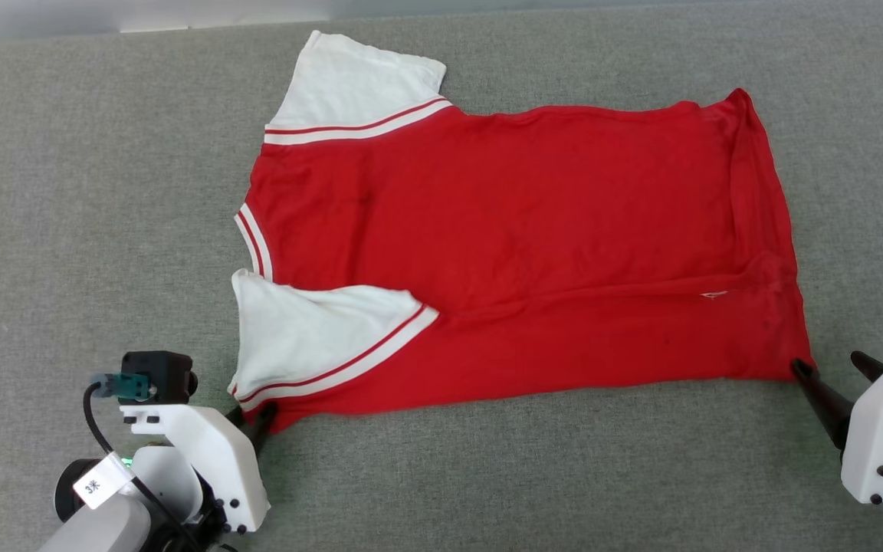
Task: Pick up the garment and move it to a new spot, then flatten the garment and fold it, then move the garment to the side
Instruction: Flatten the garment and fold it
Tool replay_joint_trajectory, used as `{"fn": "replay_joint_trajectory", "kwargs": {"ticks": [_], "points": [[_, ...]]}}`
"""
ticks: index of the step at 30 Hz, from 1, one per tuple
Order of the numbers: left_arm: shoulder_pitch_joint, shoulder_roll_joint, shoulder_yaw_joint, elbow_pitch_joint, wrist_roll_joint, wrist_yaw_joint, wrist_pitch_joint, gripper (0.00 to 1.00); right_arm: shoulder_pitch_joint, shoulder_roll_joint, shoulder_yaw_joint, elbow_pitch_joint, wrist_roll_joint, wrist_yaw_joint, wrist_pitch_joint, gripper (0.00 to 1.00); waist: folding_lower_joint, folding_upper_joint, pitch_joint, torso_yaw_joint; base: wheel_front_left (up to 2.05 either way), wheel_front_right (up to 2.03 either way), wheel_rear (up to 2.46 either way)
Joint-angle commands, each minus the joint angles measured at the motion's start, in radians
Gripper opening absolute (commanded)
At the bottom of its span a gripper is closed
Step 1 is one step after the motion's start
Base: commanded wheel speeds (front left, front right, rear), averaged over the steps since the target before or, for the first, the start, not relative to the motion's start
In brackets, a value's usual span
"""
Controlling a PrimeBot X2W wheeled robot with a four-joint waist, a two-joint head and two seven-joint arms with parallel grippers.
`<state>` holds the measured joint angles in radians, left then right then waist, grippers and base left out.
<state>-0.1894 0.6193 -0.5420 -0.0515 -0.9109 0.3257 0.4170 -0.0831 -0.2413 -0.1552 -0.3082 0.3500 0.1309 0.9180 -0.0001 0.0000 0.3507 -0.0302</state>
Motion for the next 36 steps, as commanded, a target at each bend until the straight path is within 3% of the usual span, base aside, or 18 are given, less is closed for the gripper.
{"fn": "replay_joint_trajectory", "kwargs": {"ticks": [1,10,22,35,36], "points": [[0.041,-0.032,-0.058,0.071,-0.017,-0.014,0.044,0.00,-0.016,-0.009,0.003,0.003,-0.007,0.000,-0.009,1.00,0.0001,0.0000,-0.001,0.002,0.00,0.00,0.00],[-0.006,-0.030,-0.035,0.008,0.020,-0.055,-0.039,0.00,-0.034,-0.044,0.012,0.052,-0.031,0.000,0.002,1.00,0.0001,0.0000,-0.041,0.035,0.00,0.00,0.00],[-0.033,0.024,-0.026,-0.225,0.066,-0.015,-0.025,0.00,-0.094,-0.070,0.044,0.234,-0.090,0.000,0.022,1.00,0.0001,0.0000,-0.021,0.087,0.00,0.00,0.00],[-0.041,0.033,-0.039,-0.262,0.076,-0.010,-0.011,0.00,-0.102,-0.037,0.105,0.378,-0.068,0.001,0.042,1.00,0.0001,0.0000,0.017,0.111,0.00,0.00,0.00],[-0.041,0.034,-0.037,-0.262,0.074,-0.011,-0.012,0.00,-0.103,-0.036,0.115,0.389,-0.065,0.001,0.045,0.85,0.0001,0.0000,0.019,0.112,0.00,0.00,0.00]]}}
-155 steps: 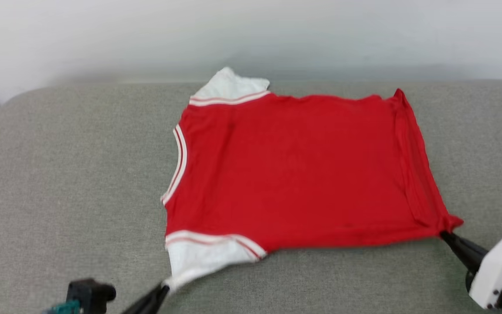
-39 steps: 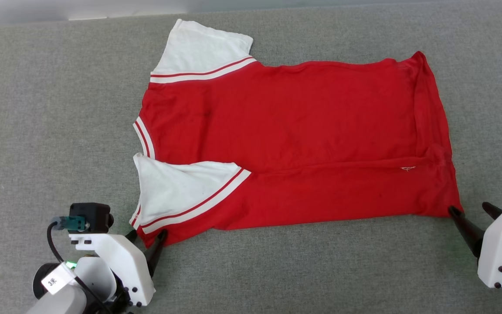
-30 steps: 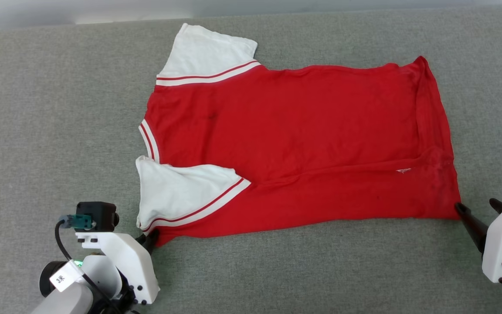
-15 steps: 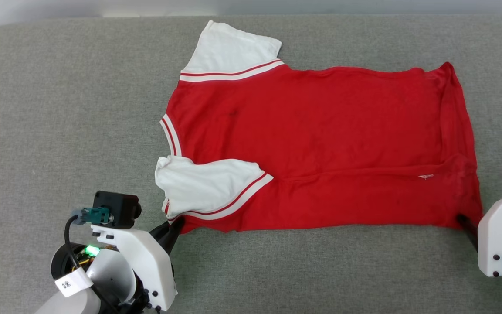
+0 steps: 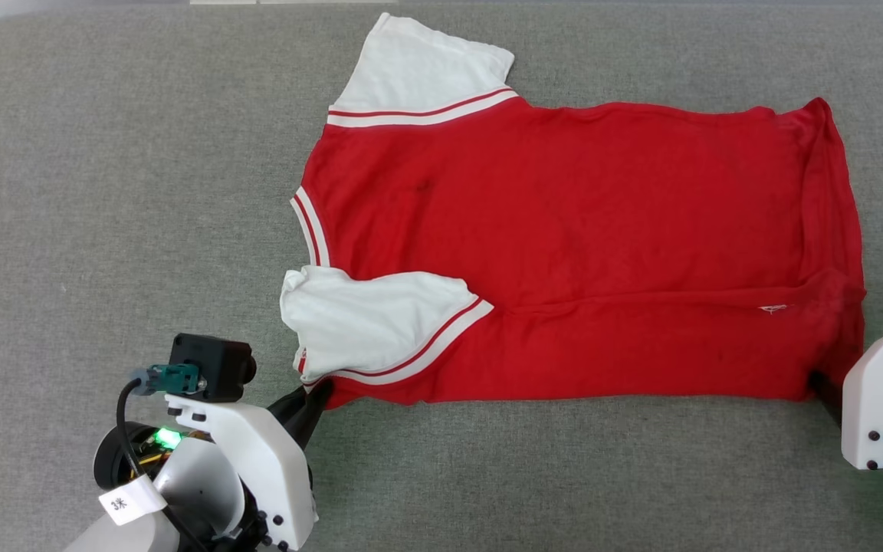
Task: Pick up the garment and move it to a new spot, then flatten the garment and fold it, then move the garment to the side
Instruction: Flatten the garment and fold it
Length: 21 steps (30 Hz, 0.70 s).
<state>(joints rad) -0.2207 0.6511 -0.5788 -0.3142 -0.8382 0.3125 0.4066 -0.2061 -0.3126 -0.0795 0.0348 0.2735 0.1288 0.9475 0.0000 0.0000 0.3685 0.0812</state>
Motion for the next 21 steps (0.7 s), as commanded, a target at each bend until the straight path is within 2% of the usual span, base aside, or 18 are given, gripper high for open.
{"fn": "replay_joint_trajectory", "kwargs": {"ticks": [1,2,10,21], "points": [[-0.009,0.003,0.001,0.003,0.000,0.002,-0.002,0.00,0.020,0.035,0.047,0.057,0.015,0.003,0.017,0.36,0.0000,0.0000,0.002,0.001,0.00,0.00,0.00],[-0.008,0.003,0.003,0.004,-0.003,0.002,-0.002,0.00,0.020,0.033,0.055,0.068,0.018,0.003,0.019,0.00,0.0000,0.0000,0.002,0.002,0.00,0.00,0.00],[0.010,0.013,0.008,0.030,-0.020,-0.009,0.000,0.00,0.001,-0.022,0.059,0.092,0.019,0.001,0.001,0.00,0.0000,0.0000,-0.025,-0.003,0.00,0.00,0.00],[0.089,0.056,-0.002,0.052,-0.045,-0.007,0.018,0.00,0.065,-0.102,0.008,-0.021,0.050,0.001,0.018,0.00,0.0000,0.0000,-0.124,-0.029,0.00,0.00,0.00]]}}
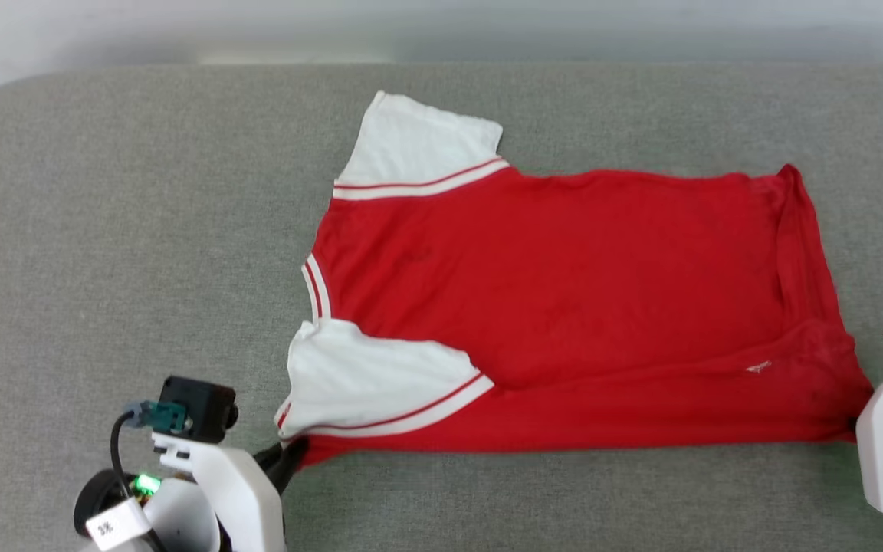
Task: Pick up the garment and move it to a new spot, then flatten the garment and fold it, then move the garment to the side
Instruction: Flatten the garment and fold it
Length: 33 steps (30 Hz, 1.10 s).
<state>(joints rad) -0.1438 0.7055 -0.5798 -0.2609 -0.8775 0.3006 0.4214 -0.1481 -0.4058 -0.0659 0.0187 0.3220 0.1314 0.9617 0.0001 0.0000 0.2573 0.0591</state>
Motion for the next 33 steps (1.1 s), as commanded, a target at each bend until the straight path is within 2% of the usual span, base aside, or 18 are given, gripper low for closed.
{"fn": "replay_joint_trajectory", "kwargs": {"ticks": [1,7,13,19,28,29,30,31,32,33], "points": [[0.024,0.007,-0.005,-0.006,-0.006,0.006,0.006,0.00,0.020,-0.013,-0.009,-0.015,0.007,-0.001,0.008,0.00,-0.0001,0.0000,-0.021,-0.009,0.00,0.00,0.00],[0.095,0.037,-0.024,-0.037,-0.029,0.003,0.029,0.00,0.094,-0.025,-0.032,-0.085,0.033,-0.001,0.035,0.00,-0.0001,0.0000,-0.046,-0.016,0.00,0.00,0.00],[0.154,0.053,-0.048,-0.043,-0.053,-0.009,0.043,0.00,0.188,-0.004,-0.068,-0.141,0.041,-0.001,0.063,0.00,-0.0001,0.0000,-0.057,-0.021,0.00,0.00,0.00],[0.146,0.032,-0.069,0.013,-0.062,-0.029,0.049,0.00,0.234,0.019,-0.075,-0.139,0.030,-0.001,0.072,0.00,-0.0001,0.0000,-0.048,-0.026,0.00,0.00,0.00],[0.098,-0.016,-0.090,0.120,-0.055,-0.086,0.026,0.00,0.200,0.043,-0.058,-0.079,0.023,-0.001,0.022,0.00,-0.0001,0.0000,-0.038,-0.019,0.00,0.00,0.00],[0.094,-0.019,-0.090,0.128,-0.056,-0.089,0.021,0.39,0.196,0.046,-0.056,-0.071,0.021,-0.001,0.016,0.00,-0.0001,0.0000,-0.039,-0.018,0.00,0.00,0.00],[0.092,-0.022,-0.091,0.135,-0.053,-0.094,0.016,0.71,0.191,0.049,-0.052,-0.069,0.020,-0.001,0.007,0.00,-0.0001,0.0000,-0.041,-0.017,0.00,0.00,0.00],[0.091,-0.026,-0.090,0.143,-0.050,-0.094,0.008,1.00,0.185,0.052,-0.049,-0.068,0.023,-0.001,-0.002,0.44,-0.0001,0.0000,-0.043,-0.017,0.00,0.00,0.00],[0.091,-0.029,-0.086,0.150,-0.049,-0.095,0.000,1.00,0.182,0.057,-0.048,-0.064,0.031,-0.001,-0.010,1.00,-0.0001,0.0000,-0.047,-0.017,0.00,0.00,0.00],[0.090,-0.031,-0.083,0.156,-0.048,-0.098,-0.009,1.00,0.183,0.064,-0.049,-0.061,0.042,-0.001,-0.014,1.00,-0.0001,0.0000,-0.052,-0.018,0.00,0.00,0.00]]}}
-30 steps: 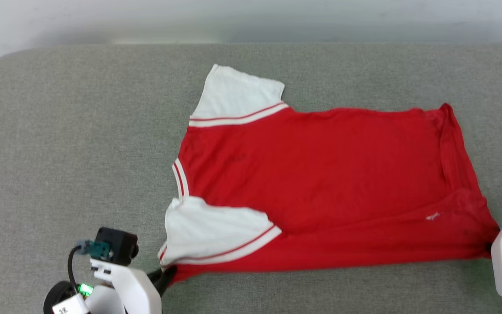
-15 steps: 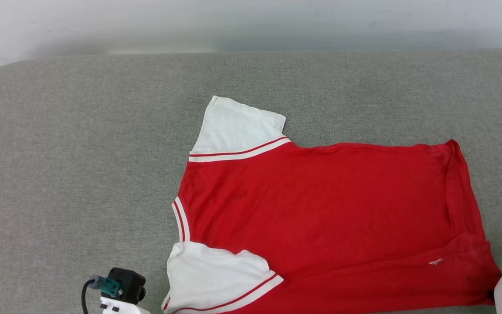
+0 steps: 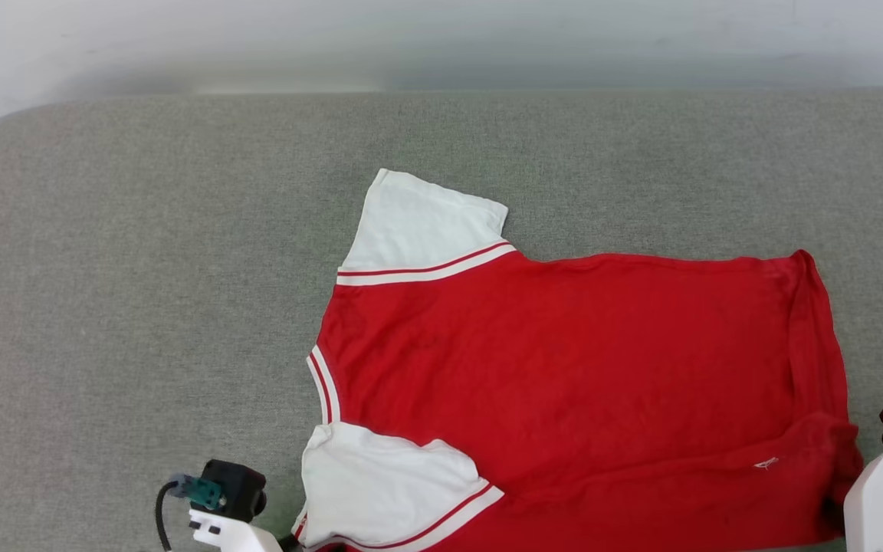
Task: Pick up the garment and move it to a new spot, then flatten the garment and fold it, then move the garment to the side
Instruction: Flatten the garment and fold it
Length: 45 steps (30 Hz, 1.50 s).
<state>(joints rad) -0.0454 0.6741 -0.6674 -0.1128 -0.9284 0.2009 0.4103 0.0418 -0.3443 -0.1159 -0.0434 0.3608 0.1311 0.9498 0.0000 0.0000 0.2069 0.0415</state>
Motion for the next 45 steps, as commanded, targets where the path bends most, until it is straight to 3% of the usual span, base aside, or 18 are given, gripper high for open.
{"fn": "replay_joint_trajectory", "kwargs": {"ticks": [1,7,13,22,29,37,41,45], "points": [[-0.011,-0.001,0.010,0.010,0.004,-0.002,-0.011,1.00,-0.009,0.006,0.001,-0.001,0.010,-0.001,-0.009,1.00,0.0000,0.0000,-0.006,-0.001,0.00,0.00,0.00],[-0.032,-0.024,0.078,-0.001,0.029,-0.009,-0.162,1.00,-0.052,0.029,-0.016,-0.043,0.045,-0.001,-0.120,1.00,0.0000,0.0000,-0.043,-0.008,0.00,0.00,0.00],[-0.053,-0.055,0.153,-0.012,0.076,-0.039,-0.380,1.00,-0.093,0.056,-0.016,-0.101,0.088,-0.001,-0.314,1.00,0.0000,0.0000,-0.074,-0.018,0.00,0.00,0.00],[-0.059,-0.112,0.218,-0.010,0.197,-0.019,-0.645,1.00,-0.088,0.082,-0.002,-0.164,0.077,-0.001,-0.624,1.00,0.0000,0.0000,-0.096,-0.027,0.00,0.00,0.00],[-0.045,-0.185,0.276,0.000,0.282,-0.035,-0.676,1.00,-0.047,0.134,0.019,-0.167,0.058,-0.001,-0.809,1.00,0.0000,0.0000,-0.096,-0.034,0.00,0.00,0.00],[-0.045,-0.257,0.369,0.010,0.354,-0.114,-0.676,1.00,-0.056,0.144,0.047,-0.139,0.031,-0.001,-0.907,1.00,0.0000,0.0000,-0.063,-0.064,0.00,0.00,0.00],[-0.103,-0.228,0.377,0.035,0.366,-0.155,-0.663,1.00,-0.078,0.134,0.061,-0.143,0.017,-0.001,-0.916,1.00,0.0000,0.0000,-0.019,-0.095,0.00,0.00,0.00],[-0.223,-0.168,0.372,0.069,0.358,-0.200,-0.553,1.00,-0.110,0.133,0.077,-0.154,0.007,-0.001,-0.921,1.00,0.0000,0.0000,0.039,-0.138,0.00,0.00,0.00]]}}
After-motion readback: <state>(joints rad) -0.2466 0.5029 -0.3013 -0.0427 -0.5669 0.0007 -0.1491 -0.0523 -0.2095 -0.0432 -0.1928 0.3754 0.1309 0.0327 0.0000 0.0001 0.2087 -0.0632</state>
